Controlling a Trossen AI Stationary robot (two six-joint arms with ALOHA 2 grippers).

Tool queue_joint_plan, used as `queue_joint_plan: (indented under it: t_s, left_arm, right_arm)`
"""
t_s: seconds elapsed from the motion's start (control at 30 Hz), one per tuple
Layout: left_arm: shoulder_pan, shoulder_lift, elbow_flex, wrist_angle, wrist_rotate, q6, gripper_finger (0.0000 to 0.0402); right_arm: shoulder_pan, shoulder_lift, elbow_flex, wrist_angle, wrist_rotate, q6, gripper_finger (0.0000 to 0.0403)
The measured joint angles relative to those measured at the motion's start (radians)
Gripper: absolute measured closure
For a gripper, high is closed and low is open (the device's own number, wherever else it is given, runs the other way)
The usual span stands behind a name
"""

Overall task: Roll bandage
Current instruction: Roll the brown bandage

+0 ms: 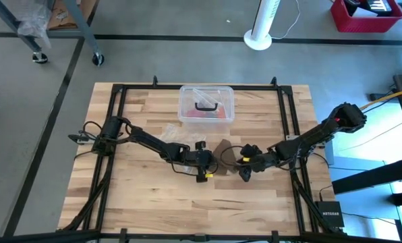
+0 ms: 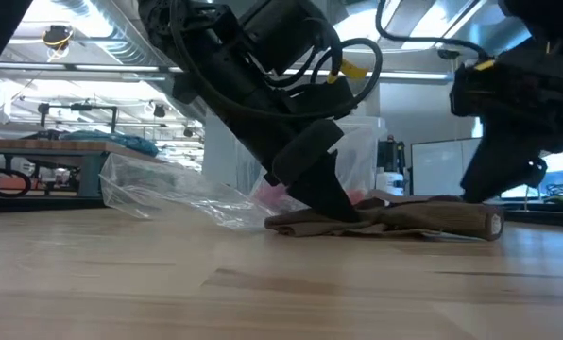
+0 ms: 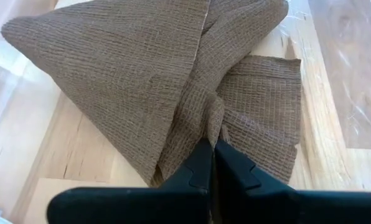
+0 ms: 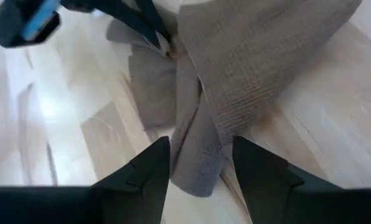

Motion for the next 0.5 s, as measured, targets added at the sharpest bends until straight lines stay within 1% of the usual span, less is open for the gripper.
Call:
queue_joint_plan:
  t_s: [0.23,0.33,0.5]
  left_arm:
    - [0.0,0.0,0.0,-0.003,0.0,-0.009,0.0401]
    - [0.0,0.0,0.0,-0.004,0.0,-0.009,0.0401]
    - [0.0,0.0,0.0,-0.005,0.0,-0.009,0.0401]
  right_arm:
    - [0.001,0.09,0.0,0.044,0.023,0.002,0.0228]
    - [0.001,0.113,0.0,0.087,0.014,0.002,0.0241]
    - [0.001,0.114,0.0,0.097,-0.012,0.002,0.0271]
